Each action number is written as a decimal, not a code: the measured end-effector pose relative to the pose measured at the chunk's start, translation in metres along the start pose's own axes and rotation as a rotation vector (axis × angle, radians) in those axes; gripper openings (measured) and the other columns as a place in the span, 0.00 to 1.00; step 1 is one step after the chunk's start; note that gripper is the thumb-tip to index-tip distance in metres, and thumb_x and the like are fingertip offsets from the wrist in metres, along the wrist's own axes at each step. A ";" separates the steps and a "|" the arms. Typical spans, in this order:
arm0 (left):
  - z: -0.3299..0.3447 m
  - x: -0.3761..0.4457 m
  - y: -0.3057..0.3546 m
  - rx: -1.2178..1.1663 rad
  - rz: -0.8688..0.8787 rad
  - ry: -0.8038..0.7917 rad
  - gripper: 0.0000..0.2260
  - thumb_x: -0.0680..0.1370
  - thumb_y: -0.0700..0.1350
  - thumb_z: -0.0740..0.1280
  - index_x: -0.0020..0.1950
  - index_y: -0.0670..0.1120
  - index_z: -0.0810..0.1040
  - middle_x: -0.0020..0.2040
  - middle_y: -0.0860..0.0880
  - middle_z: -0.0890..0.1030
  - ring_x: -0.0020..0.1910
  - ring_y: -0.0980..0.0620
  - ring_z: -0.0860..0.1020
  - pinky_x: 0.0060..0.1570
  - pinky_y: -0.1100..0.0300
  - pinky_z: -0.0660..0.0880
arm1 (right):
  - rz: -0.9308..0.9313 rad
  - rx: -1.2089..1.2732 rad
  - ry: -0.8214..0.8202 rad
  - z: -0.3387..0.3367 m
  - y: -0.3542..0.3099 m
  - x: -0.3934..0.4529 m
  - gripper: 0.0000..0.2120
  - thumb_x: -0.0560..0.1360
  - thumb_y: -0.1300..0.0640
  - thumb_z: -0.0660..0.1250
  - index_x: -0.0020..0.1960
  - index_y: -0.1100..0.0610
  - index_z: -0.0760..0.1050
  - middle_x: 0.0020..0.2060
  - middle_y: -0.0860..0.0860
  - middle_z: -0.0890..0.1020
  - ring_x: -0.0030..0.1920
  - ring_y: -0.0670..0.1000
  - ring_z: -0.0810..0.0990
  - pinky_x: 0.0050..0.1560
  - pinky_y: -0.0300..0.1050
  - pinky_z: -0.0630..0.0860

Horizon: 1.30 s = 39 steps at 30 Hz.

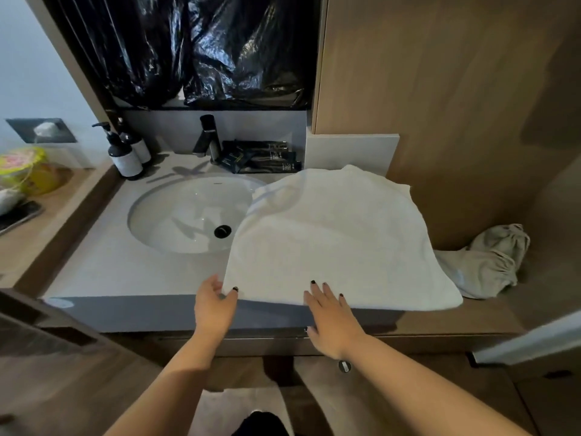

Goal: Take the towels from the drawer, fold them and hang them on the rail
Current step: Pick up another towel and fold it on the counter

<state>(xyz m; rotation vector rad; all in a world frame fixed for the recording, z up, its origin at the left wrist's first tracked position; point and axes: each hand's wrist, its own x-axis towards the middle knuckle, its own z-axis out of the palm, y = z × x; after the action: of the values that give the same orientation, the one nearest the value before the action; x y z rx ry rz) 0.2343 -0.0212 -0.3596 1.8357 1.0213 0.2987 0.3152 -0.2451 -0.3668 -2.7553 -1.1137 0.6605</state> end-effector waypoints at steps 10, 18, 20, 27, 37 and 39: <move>-0.006 0.034 0.000 -0.008 -0.222 -0.229 0.14 0.76 0.49 0.71 0.36 0.44 0.71 0.31 0.44 0.74 0.31 0.44 0.72 0.34 0.56 0.67 | 0.639 1.132 0.159 0.011 -0.078 0.011 0.07 0.80 0.57 0.63 0.54 0.57 0.78 0.54 0.55 0.83 0.52 0.50 0.79 0.56 0.40 0.76; -0.028 0.030 0.014 -0.342 -0.286 -0.450 0.12 0.73 0.46 0.76 0.47 0.39 0.80 0.47 0.44 0.84 0.48 0.47 0.83 0.48 0.54 0.82 | 0.619 2.478 0.461 0.026 -0.122 0.042 0.16 0.75 0.54 0.72 0.61 0.56 0.75 0.54 0.58 0.84 0.56 0.57 0.82 0.58 0.53 0.76; -0.031 0.027 0.017 -0.444 -0.349 -0.481 0.10 0.73 0.40 0.75 0.51 0.39 0.79 0.50 0.42 0.84 0.50 0.47 0.83 0.41 0.59 0.82 | 0.482 2.620 0.497 0.027 -0.133 0.047 0.18 0.75 0.56 0.72 0.63 0.56 0.74 0.53 0.58 0.85 0.55 0.58 0.84 0.54 0.55 0.80; -0.042 0.029 0.011 -0.506 -0.522 -0.435 0.11 0.72 0.38 0.76 0.51 0.39 0.78 0.49 0.42 0.83 0.42 0.49 0.81 0.30 0.64 0.79 | 0.655 2.648 0.812 0.010 -0.122 0.061 0.17 0.76 0.64 0.70 0.64 0.58 0.75 0.55 0.58 0.84 0.53 0.57 0.84 0.42 0.50 0.82; -0.058 0.051 -0.007 -0.253 -0.297 -0.168 0.12 0.72 0.45 0.77 0.39 0.42 0.75 0.32 0.44 0.80 0.29 0.51 0.74 0.32 0.59 0.72 | 1.285 2.294 1.283 0.015 -0.049 0.020 0.10 0.72 0.66 0.74 0.50 0.61 0.75 0.52 0.58 0.82 0.42 0.52 0.81 0.52 0.48 0.82; -0.061 0.059 -0.010 -0.221 -0.276 -0.137 0.12 0.72 0.44 0.76 0.38 0.42 0.75 0.33 0.44 0.80 0.30 0.50 0.74 0.34 0.58 0.74 | 1.288 2.289 1.308 0.014 -0.035 0.006 0.10 0.73 0.67 0.74 0.50 0.61 0.75 0.54 0.58 0.82 0.42 0.52 0.81 0.51 0.47 0.81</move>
<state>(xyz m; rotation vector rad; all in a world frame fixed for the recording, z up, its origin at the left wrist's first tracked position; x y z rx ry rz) 0.2293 0.0635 -0.3508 1.4760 1.0846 0.1126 0.2912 -0.2165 -0.3728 -0.6748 1.1837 -0.1599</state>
